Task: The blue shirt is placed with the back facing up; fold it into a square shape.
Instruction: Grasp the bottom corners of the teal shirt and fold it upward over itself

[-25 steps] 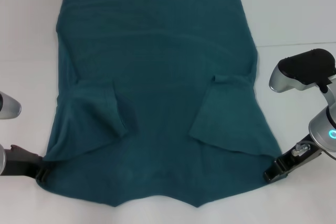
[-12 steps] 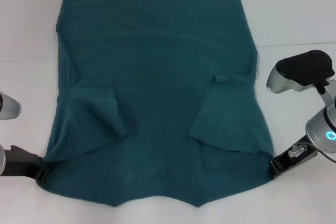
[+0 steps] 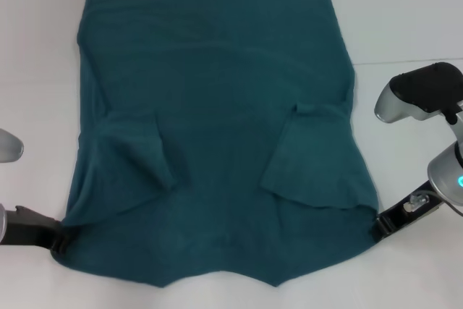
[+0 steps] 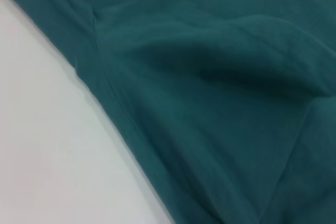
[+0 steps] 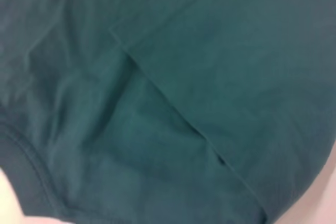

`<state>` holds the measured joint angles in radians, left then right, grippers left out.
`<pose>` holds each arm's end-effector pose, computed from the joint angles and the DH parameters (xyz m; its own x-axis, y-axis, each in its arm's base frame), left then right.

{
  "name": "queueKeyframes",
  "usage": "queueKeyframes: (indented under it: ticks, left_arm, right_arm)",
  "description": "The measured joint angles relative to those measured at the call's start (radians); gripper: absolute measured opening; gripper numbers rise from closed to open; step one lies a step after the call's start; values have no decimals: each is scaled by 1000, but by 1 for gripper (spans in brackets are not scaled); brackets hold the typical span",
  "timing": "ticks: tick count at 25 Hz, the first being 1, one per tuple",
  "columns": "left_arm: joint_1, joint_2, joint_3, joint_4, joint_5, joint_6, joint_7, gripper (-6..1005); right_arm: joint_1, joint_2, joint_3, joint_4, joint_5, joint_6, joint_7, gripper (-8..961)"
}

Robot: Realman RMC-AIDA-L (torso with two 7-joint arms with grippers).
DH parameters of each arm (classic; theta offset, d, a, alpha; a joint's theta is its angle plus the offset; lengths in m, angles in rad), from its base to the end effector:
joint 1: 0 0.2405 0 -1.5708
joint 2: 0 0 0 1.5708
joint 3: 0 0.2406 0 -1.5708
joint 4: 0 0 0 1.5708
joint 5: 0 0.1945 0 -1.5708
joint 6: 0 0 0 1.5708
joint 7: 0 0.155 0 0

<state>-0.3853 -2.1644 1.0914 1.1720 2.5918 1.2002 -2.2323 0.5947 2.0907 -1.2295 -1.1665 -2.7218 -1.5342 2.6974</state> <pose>-0.2817 0.3272 0.0025 0.6796 0.7304 0.0677 0.6392 -0.5444 -0.5431 0.2366 0.3316 0.0029 0.4538 -0.8819 0.1280 -0.7335 -0.4512 -0.5084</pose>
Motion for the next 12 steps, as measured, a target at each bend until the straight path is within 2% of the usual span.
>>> queueKeyframes:
  ticks: [5,9,12]
  left_arm:
    - [-48,6,-74,4,17,163,-48,13]
    - [-78,31,-126,19,39,310,-108,14]
    - [-81,38,-142,29,67,392,-140,14]
  right_arm:
    - [21,-3,21,-14,-4,-94,-60,66]
    - [48,-12,32,-18,-20,-211,-111,66]
    - [59,-17,39,-19,-21,-303,-147,66]
